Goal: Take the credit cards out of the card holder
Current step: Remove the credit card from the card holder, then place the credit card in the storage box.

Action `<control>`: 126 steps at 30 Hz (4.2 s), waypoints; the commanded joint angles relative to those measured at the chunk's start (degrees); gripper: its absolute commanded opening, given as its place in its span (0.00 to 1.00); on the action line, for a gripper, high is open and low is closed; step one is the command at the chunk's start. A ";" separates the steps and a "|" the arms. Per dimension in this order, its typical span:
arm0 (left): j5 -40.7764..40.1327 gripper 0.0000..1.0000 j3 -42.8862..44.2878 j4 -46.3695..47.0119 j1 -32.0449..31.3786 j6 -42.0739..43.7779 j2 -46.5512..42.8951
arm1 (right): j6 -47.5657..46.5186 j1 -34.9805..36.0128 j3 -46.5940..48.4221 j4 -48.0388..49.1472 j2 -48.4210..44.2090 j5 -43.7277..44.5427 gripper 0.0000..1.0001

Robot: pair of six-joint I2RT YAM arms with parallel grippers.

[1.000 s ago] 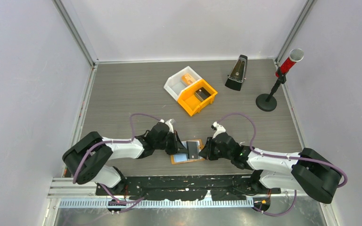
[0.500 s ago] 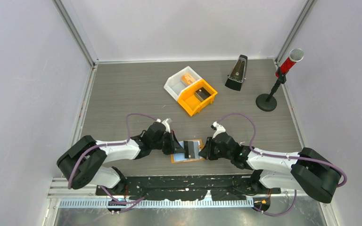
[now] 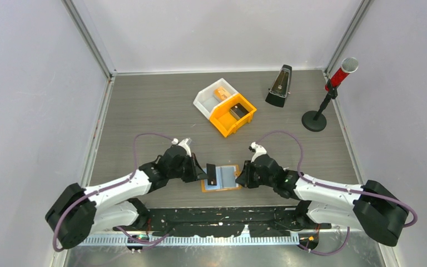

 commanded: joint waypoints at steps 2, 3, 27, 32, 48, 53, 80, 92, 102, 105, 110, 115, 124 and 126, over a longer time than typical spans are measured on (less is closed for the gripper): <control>-4.78 0.00 3.64 -8.49 0.37 4.55 -6.67 | -6.15 -0.05 5.88 -4.71 -3.81 -1.49 0.19; -4.35 0.00 4.02 -9.38 0.37 5.00 -7.62 | -7.07 -0.05 6.34 -5.75 -4.34 -1.90 0.20; 31.24 0.00 3.97 -0.52 0.21 13.95 -7.34 | -29.49 -0.05 20.67 -15.27 -7.46 -32.83 0.59; 32.45 0.00 3.44 0.79 0.19 14.01 -7.93 | -30.60 -0.20 21.41 -16.84 -7.28 -29.23 0.60; 35.27 0.00 2.64 3.59 0.11 13.72 -8.39 | -33.45 -0.71 23.20 -17.16 -1.25 -33.89 0.55; 34.33 0.00 2.91 1.41 0.11 15.00 -7.67 | -34.83 -1.13 26.04 -23.24 -2.77 -31.22 0.58; 36.39 0.00 3.70 -0.32 0.11 17.66 -7.61 | -33.89 -1.54 27.08 -17.91 6.54 -39.49 0.40; 19.46 0.53 9.24 -14.45 0.68 21.42 -10.19 | -25.40 -6.43 21.16 -9.83 -0.26 -40.12 0.05; -0.65 0.99 17.40 -29.95 0.90 25.32 -19.86 | -19.31 -9.24 21.45 -8.95 3.15 -34.90 0.05; -5.80 0.99 20.22 -35.68 0.90 26.54 -22.04 | -15.77 -11.21 22.79 -8.58 4.44 -29.61 0.05; -8.63 0.99 20.22 -38.85 0.90 26.87 -29.46 | -9.37 -16.42 27.84 -8.30 6.86 -20.03 0.05; -11.19 0.99 17.16 -38.55 0.90 27.49 -38.70 | -2.86 -19.00 32.77 -6.29 8.83 -6.92 0.05; -22.89 0.99 20.59 -50.17 0.90 28.80 -43.61 | 7.85 -20.97 41.05 -0.85 20.31 12.35 0.05; -22.92 0.99 20.64 -51.01 0.90 28.98 -43.70 | 10.44 -21.05 41.79 -1.26 21.48 17.33 0.05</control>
